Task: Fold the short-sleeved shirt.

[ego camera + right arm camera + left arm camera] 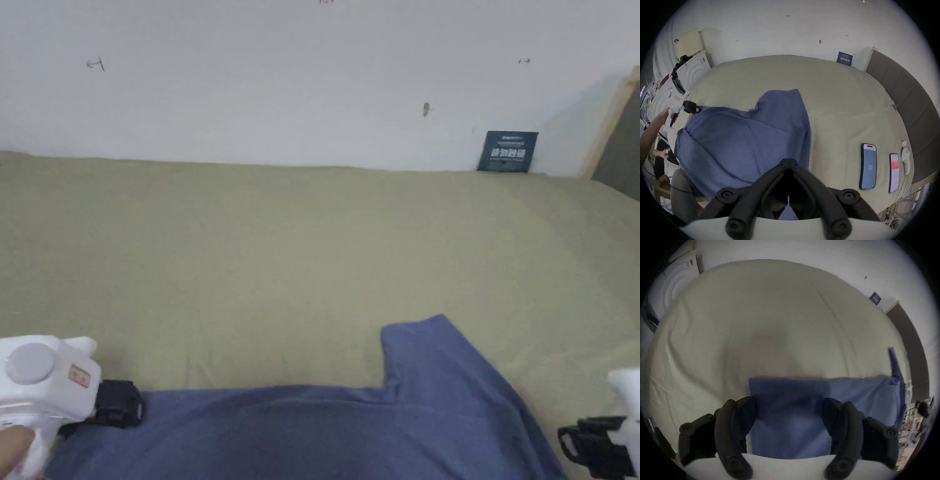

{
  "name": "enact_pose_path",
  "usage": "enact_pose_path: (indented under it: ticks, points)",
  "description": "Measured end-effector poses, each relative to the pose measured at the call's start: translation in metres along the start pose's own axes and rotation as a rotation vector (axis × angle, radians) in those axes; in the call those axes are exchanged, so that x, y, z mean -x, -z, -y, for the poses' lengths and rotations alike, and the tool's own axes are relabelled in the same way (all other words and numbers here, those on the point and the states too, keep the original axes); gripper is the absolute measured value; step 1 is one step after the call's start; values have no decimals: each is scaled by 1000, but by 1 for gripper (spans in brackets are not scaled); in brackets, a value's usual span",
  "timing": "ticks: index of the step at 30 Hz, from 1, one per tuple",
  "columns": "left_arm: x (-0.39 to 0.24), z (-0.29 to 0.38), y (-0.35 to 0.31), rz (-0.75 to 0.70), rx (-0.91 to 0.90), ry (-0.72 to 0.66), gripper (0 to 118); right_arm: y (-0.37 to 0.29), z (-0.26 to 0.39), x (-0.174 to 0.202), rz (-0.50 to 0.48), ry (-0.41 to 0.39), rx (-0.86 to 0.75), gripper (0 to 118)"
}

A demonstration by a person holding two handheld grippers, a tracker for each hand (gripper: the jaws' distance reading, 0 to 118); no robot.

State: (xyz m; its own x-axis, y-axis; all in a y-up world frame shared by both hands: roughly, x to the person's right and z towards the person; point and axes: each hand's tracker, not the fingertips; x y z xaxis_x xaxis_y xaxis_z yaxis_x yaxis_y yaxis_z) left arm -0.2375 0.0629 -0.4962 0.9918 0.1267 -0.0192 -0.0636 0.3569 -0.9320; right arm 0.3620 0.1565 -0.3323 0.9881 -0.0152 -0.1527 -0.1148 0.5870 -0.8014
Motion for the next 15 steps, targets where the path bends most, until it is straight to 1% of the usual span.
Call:
enact_pose_path:
  ticks: [1,2,3,4,5,6,7,8,10,12,13,14,15]
  points:
    - [-2,0,-6,5,5,-9,90,10,-7,-7,-17,5,2,0]
    - [-3,1,-15,-22,-9,5,86,16,-18,-9,-28,24,3,0]
    - [-9,2,-27,-51,-53,57,65,28,-29,-17,-16,59,16,12]
    - [-9,5,-29,-27,-70,84,18,42,-40,-26,-5,100,45,41]
    - [-7,9,-33,4,-75,76,2,60,-51,-35,5,131,89,83]
    - [-6,9,-33,53,-50,63,2,75,-56,-47,-12,164,120,118]
    - [-6,8,-36,70,-45,66,2,81,-70,-54,-32,183,104,113]
    - [-7,10,-37,52,-54,70,2,94,-80,-58,-25,202,129,108]
    - [-5,12,-37,42,-54,72,2,123,-88,-57,9,230,208,108]
    - [-1,7,-39,60,-47,48,2,142,-91,-51,76,222,263,107]
    - [1,8,-39,69,-49,39,2,147,-93,-47,91,225,293,105]
    - [3,9,-39,79,-49,28,2,173,-92,-56,67,211,321,100]
    - [3,8,-41,77,-47,29,2,175,-92,-54,62,219,343,80]
